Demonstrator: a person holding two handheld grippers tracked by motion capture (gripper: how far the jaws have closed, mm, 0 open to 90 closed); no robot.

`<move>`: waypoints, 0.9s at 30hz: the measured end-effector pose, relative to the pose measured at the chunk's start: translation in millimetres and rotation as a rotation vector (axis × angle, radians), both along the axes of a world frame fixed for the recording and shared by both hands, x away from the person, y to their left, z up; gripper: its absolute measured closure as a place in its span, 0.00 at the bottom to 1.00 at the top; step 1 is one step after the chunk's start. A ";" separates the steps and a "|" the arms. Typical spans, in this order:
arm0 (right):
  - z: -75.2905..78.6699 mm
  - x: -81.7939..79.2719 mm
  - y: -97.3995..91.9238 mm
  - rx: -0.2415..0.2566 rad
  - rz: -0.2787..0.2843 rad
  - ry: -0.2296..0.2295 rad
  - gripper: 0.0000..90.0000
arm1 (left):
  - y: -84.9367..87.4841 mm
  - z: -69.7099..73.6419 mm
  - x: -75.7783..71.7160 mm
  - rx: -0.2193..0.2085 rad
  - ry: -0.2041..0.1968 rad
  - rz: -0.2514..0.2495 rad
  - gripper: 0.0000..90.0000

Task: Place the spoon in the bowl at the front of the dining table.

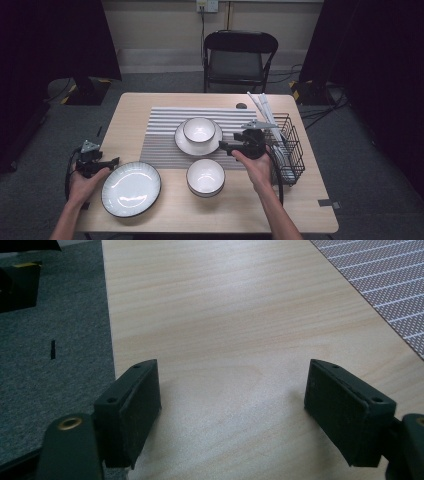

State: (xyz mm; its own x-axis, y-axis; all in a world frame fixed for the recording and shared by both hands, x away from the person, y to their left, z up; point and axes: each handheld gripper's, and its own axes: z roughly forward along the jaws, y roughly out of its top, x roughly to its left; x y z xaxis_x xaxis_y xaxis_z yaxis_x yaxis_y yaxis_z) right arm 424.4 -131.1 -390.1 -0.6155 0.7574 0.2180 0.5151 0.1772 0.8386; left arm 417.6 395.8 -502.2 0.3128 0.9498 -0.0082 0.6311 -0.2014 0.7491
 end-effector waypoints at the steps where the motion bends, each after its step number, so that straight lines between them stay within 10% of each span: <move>1: 1.4 -1.8 -1.1 -0.005 -0.009 -0.002 0.29 | 0.0 0.0 0.0 0.000 0.000 0.000 0.25; 11: 7.2 -12.5 -19.3 -0.007 -0.021 -0.001 0.18 | 0.2 0.1 0.1 0.004 -0.001 -0.001 0.24; 18: 14.9 -23.3 -34.6 0.039 -0.031 -0.049 0.41 | 0.2 0.1 0.1 0.003 -0.001 -0.001 0.25; 27: 27.7 -28.4 -63.3 0.040 -0.041 -0.028 0.42 | 0.0 0.0 0.0 0.000 0.000 0.000 0.24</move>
State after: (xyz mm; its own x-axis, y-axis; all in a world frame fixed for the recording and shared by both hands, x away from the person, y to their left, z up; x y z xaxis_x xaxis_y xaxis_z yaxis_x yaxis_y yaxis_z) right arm 396.0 -194.4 -362.3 -0.5903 0.7731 0.2320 0.4977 0.1223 0.8587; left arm 417.6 395.7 -502.2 0.3127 0.9498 -0.0083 0.6310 -0.2012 0.7492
